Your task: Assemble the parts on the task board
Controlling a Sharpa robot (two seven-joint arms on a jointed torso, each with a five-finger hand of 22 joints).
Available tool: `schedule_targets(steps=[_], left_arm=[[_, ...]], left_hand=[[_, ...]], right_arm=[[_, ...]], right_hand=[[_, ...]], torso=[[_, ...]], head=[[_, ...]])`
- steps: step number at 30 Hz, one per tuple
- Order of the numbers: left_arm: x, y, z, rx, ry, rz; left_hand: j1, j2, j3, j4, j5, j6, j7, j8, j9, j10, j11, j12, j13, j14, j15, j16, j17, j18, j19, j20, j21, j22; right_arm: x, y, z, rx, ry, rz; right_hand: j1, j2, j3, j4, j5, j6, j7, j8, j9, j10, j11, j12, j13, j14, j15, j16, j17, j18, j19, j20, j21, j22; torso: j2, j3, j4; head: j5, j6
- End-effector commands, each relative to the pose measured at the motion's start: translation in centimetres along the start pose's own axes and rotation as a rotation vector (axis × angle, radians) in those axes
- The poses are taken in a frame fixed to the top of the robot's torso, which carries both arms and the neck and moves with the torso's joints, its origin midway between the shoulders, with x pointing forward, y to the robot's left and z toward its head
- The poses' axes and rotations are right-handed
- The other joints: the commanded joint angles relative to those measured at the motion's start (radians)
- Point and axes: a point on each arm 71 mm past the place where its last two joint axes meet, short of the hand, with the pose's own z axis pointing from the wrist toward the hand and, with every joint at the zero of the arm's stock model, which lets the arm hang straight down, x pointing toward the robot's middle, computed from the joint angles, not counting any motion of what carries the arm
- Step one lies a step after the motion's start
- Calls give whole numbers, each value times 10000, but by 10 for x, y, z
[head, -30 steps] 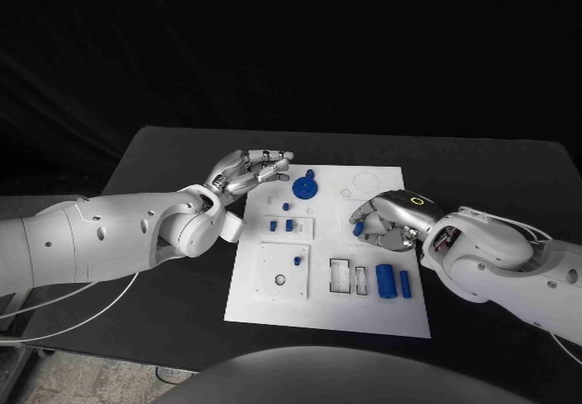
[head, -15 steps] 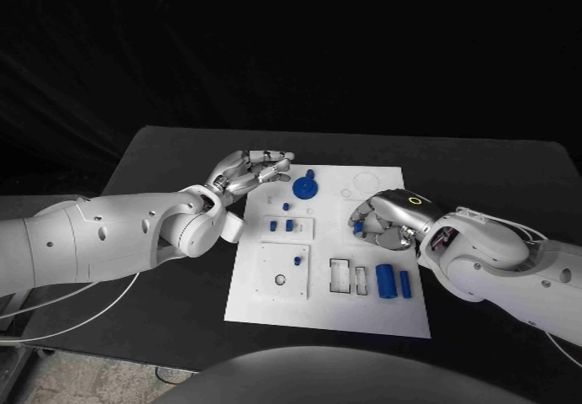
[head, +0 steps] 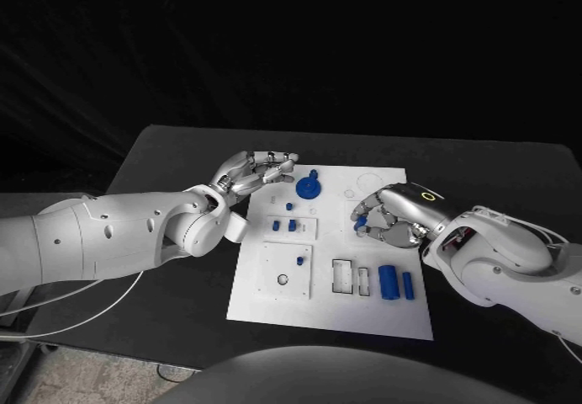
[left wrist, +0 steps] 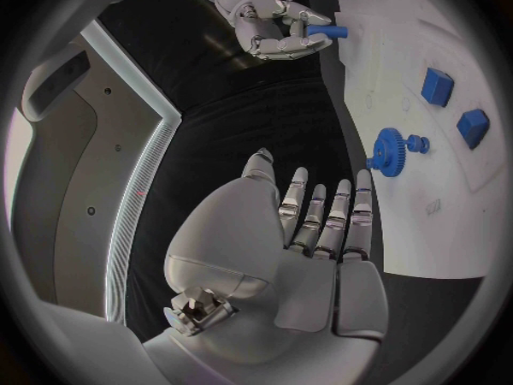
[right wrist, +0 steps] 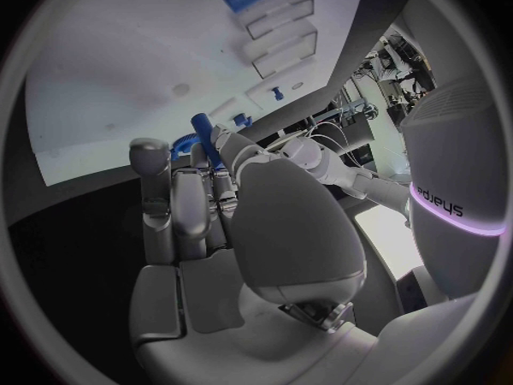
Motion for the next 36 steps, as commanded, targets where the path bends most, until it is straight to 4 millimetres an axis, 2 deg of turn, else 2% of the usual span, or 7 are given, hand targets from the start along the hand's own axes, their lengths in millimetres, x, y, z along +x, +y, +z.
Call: schedule_targets(steps=[1, 3, 8, 17, 23, 32, 36], left_arm=[[2, 0, 1, 27, 157, -144], [3, 1, 1, 25, 165, -150], [3, 1, 1, 45, 155, -148], [4, 1, 0, 46, 145, -194], [7, 1, 1, 60, 211, -256], [8, 1, 1, 76, 235, -276], [9, 1, 2, 77, 267, -296]], left_hand=[[7, 87, -50, 37, 53, 0, 91, 59, -14, 0, 54, 62, 0, 43, -3, 48, 13, -118, 59, 16, 38, -11], [7, 87, -50, 37, 53, 0, 91, 59, -14, 0, 54, 62, 0, 43, -3, 48, 13, -118, 59, 16, 38, -11], [17, 107, -51, 34, 66, -3, 90, 61, -16, -10, 61, 51, -3, 19, -2, 36, 9, -123, 58, 16, 38, -18], [23, 113, -56, 33, 70, -13, 77, 58, -19, -21, 69, 41, -5, -5, -4, 24, 6, -126, 55, 15, 37, -22], [23, 113, -56, 33, 70, -13, 77, 58, -19, -21, 69, 41, -5, -5, -4, 24, 6, -126, 55, 15, 37, -22], [30, 118, -60, 32, 76, -21, 69, 56, -22, -20, 77, 52, -4, -8, -6, 29, 6, -128, 52, 14, 36, -27], [34, 123, -61, 31, 79, -25, 67, 56, -23, -25, 79, 45, -5, -4, -6, 34, 6, -129, 52, 13, 36, -29]], right_arm=[[-13, 11, 0, -140, -338, 490], [-18, 20, 0, -308, -357, 692], [-18, 46, 7, -962, -30, 932], [21, 86, 30, -2205, 810, 420], [42, 100, 41, -2552, 1240, 315], [56, 113, 49, -2833, 1506, 279], [58, 114, 50, -2853, 1650, 202]], right_hand=[[79, 11, -32, -50, 46, -38, 75, -16, 1, 255, -202, 16, -4, -26, -72, -12, -30, -108, 15, -23, 10, 736], [79, -3, -35, -54, 52, -80, 92, -40, 7, 251, -190, -1, -16, -17, -65, 4, -20, -111, 18, -25, 6, 734], [91, -32, -34, -70, 77, -166, 118, -93, 12, 245, -169, -30, -38, -22, -52, -27, -44, -110, 12, -23, -32, 725], [90, -114, -41, -90, 118, -297, 154, -183, 22, 205, -130, -101, -86, -53, -21, -99, -96, -110, -14, -10, -94, 712], [95, -130, -29, -97, 126, -352, 172, -223, 25, 171, -109, -143, -111, -63, -7, -116, -108, -110, -28, -1, -122, 708], [150, -152, 3, -142, 153, -398, 187, -262, 30, 162, -97, -176, -134, -52, 2, -81, -84, -122, -10, 6, -38, 728], [168, -167, 9, -160, 160, -406, 190, -271, 33, 166, -95, -183, -140, -40, 3, -52, -64, -132, 8, 7, 26, 743]], torso=[[-7, 2, -13], [-4, -2, 4], [20, 14, -12], [19, -10, 25], [29, -11, 97], [31, -29, 88], [23, -20, 82]], head=[[-4, 1], [-20, 1], [-6, 1], [-37, 1], [14, 1], [-28, 1], [-27, 1]])
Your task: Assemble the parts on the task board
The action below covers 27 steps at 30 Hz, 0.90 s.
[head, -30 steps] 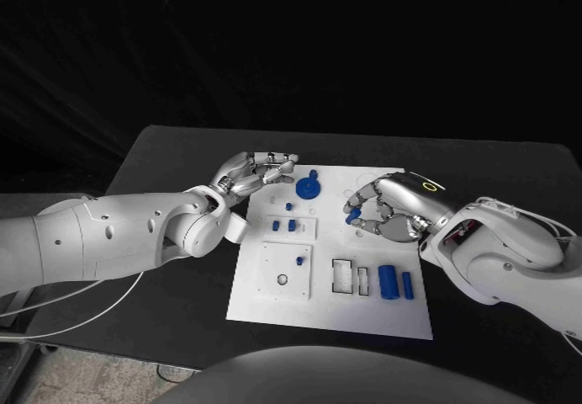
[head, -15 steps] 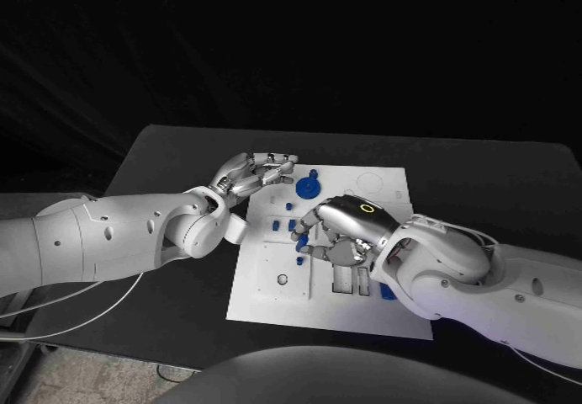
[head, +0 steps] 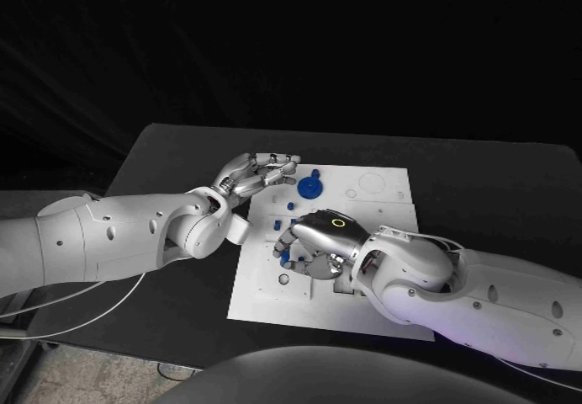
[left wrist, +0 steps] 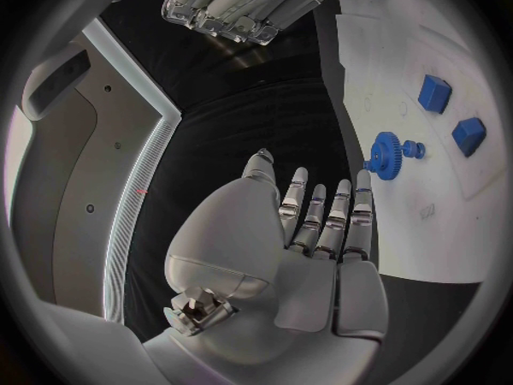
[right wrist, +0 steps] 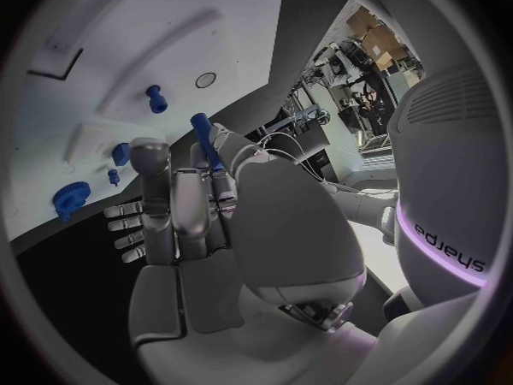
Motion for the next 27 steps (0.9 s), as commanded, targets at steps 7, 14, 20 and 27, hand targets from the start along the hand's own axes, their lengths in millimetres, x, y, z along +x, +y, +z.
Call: schedule_targets(steps=[7, 14, 20, 27], left_arm=[[3, -1, 2, 108, 200, -198], [3, -1, 2, 115, 204, -204], [4, -1, 1, 116, 212, -213], [2, -1, 1, 99, 191, -223]], left_hand=[[2, 95, -31, 1, 49, -32, 63, 54, -15, -33, 85, 36, -6, -7, -5, 36, 7, -150, 52, 13, 37, -14], [2, 95, -31, 1, 49, -32, 63, 54, -15, -33, 85, 36, -6, -7, -5, 36, 7, -150, 52, 13, 37, -14], [2, 95, -31, 1, 49, -32, 63, 54, -15, -33, 85, 36, -6, -7, -5, 36, 7, -150, 52, 13, 37, -14], [12, 111, -31, 0, 56, -41, 61, 51, -18, -37, 90, 40, -6, -1, -4, 47, 9, -152, 52, 12, 38, -18]], right_arm=[[7, 0, 0, -89, 611, -374], [13, 2, 2, -124, 655, -272], [18, 4, 3, -171, 670, -182], [21, 4, 2, -236, 532, -134]], right_hand=[[72, -72, 34, -95, 79, -70, -4, -67, 14, 176, -93, -38, 2, -46, 4, -14, -2, -132, 10, 8, 90, 747], [101, -77, 49, -117, 86, -69, -1, -73, 20, 194, -94, -40, -3, -51, 4, -25, -10, -129, 5, 8, 80, 746], [122, -73, 62, -133, 84, -53, 4, -70, 28, 221, -95, -35, -4, -60, 3, -47, -26, -125, -4, 8, 59, 743], [150, -73, 77, -158, 76, 2, 0, -54, 52, 302, -107, -13, -2, -62, -3, -48, -28, -124, -5, 7, 74, 747]], torso=[[-17, 11, -9], [-2, 14, 5], [-16, 9, -6], [-25, 18, -28]], head=[[-1, 1], [-27, 1], [-19, 1], [8, 1]])
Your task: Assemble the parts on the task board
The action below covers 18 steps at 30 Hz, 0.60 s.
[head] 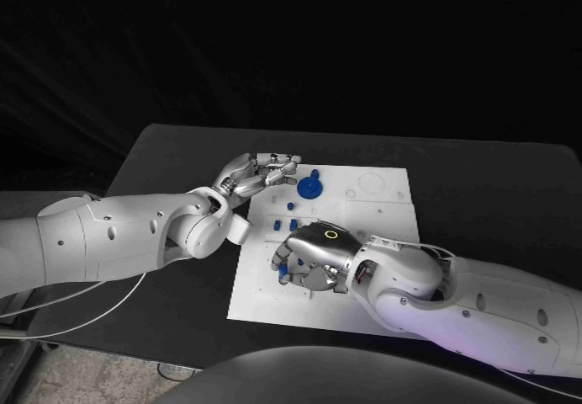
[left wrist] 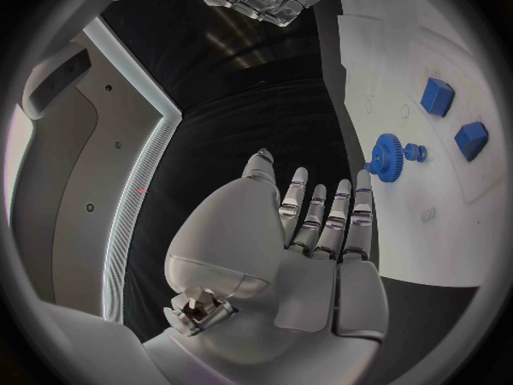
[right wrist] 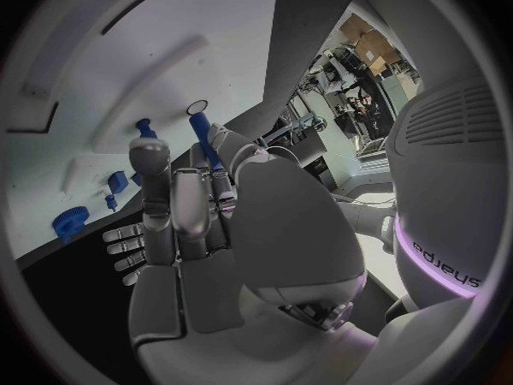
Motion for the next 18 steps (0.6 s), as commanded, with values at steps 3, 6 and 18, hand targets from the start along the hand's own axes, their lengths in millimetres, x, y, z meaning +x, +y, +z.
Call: schedule_targets(steps=[3, 6, 18], left_arm=[[2, -1, 0, 101, 154, -171], [2, -1, 1, 104, 170, -182], [2, -1, 0, 78, 193, -203]], left_hand=[[21, 140, -30, 3, 71, -42, 77, 55, -10, -8, 47, 41, -7, -3, 1, 53, 10, -161, 47, 12, 36, -16], [24, 148, -31, 4, 76, -40, 83, 57, -10, -10, 45, 40, -7, -2, 3, 57, 10, -164, 42, 12, 34, -19], [29, 167, -31, 5, 88, -40, 93, 60, -11, -19, 43, 33, -8, 3, 8, 67, 12, -167, 41, 12, 34, -24]], right_arm=[[2, 1, 1, -146, -21, -232], [4, 0, 1, -124, 31, -316], [8, -4, 1, 42, 236, -385]], right_hand=[[129, -35, -12, -78, 24, 5, -1, -19, 16, 240, -183, 32, 17, -71, -6, -70, -21, -119, -13, 4, -1, 744], [143, -41, -5, -91, 34, 4, -1, -24, 19, 244, -183, 28, 13, -81, -8, -93, -36, -114, -25, 3, -30, 738], [206, -58, 32, -152, 113, 16, -4, -38, 35, 268, -186, 8, -3, -129, -16, -183, -98, -94, -78, -5, -134, 719]], torso=[[-7, -1, -10], [-5, 0, 8], [0, 3, 2]], head=[[-21, 1], [-54, 1], [-34, 1]])
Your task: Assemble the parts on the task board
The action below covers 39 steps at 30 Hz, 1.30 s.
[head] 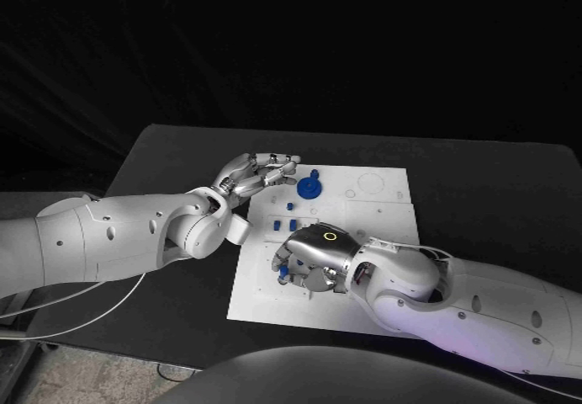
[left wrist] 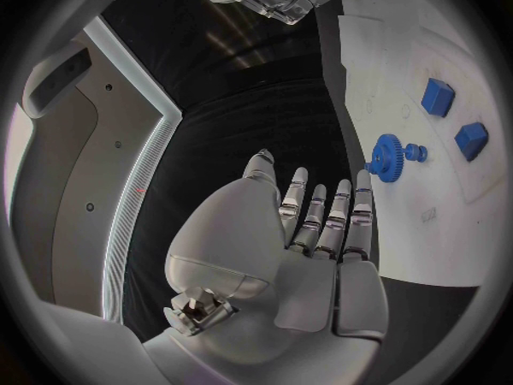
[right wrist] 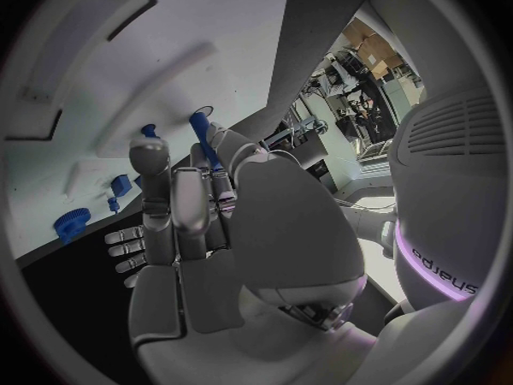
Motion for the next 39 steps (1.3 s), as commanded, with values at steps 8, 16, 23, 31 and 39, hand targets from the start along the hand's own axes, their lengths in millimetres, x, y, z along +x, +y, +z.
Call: schedule_targets(steps=[8, 16, 23, 31, 39], left_arm=[[3, -1, 1, 74, 204, -180], [3, 0, 1, 47, 225, -191], [3, 0, 2, 24, 249, -204], [3, 0, 1, -4, 273, -219], [4, 0, 2, -17, 313, -244]], left_hand=[[-25, 114, -30, 5, 47, -4, 57, 60, -12, -20, 43, 33, -8, 3, 9, 67, 12, -167, 41, 12, 34, -14], [-18, 148, -29, 7, 62, 0, 76, 67, -12, -32, 37, 26, -9, 3, 16, 75, 13, -170, 43, 12, 37, -20], [-15, 164, -30, 7, 68, 6, 90, 73, -12, -38, 32, 25, -9, 2, 19, 79, 13, -173, 44, 12, 39, -23], [-9, 195, -31, 8, 80, 22, 111, 85, -9, -48, 32, 19, -10, -4, 24, 84, 13, -177, 45, 12, 41, -30], [-9, 195, -31, 8, 80, 22, 111, 85, -9, -48, 32, 19, -10, -4, 24, 84, 13, -177, 45, 12, 41, -30]], right_arm=[[6, 3, -1, -28, 246, 76], [7, 5, -1, -66, 258, 236], [7, 6, -1, -48, 248, 223], [8, 4, -1, 126, 301, 116], [8, 4, -2, 151, 312, 83]], right_hand=[[88, 25, -17, -42, 34, 22, 6, -42, 19, 280, -179, 11, -8, -65, -12, -41, -18, -95, -92, -3, -83, 716], [74, 28, -20, -34, 26, 31, 8, -41, 23, 289, -178, 11, -10, -65, -9, -35, -14, -97, -94, -2, -76, 717], [67, 28, -22, -30, 22, 33, 9, -42, 25, 292, -177, 9, -11, -65, -8, -35, -14, -98, -94, -2, -70, 719], [-49, -115, 15, 1, 9, -648, 113, -482, -112, -393, 30, -408, -189, -229, 141, -283, -179, -64, -327, 77, -515, 619], [-201, -382, -246, 18, -247, -2450, -453, -926, -575, -2280, 349, -830, -314, -769, 227, -856, -556, 122, -1015, 220, -1683, 384]], torso=[[4, 5, 0], [5, 0, 2], [2, -7, 4], [2, -3, 0], [9, -1, -2]], head=[[-22, 1], [-50, 1], [-54, 1], [-44, 1], [-52, 1]])
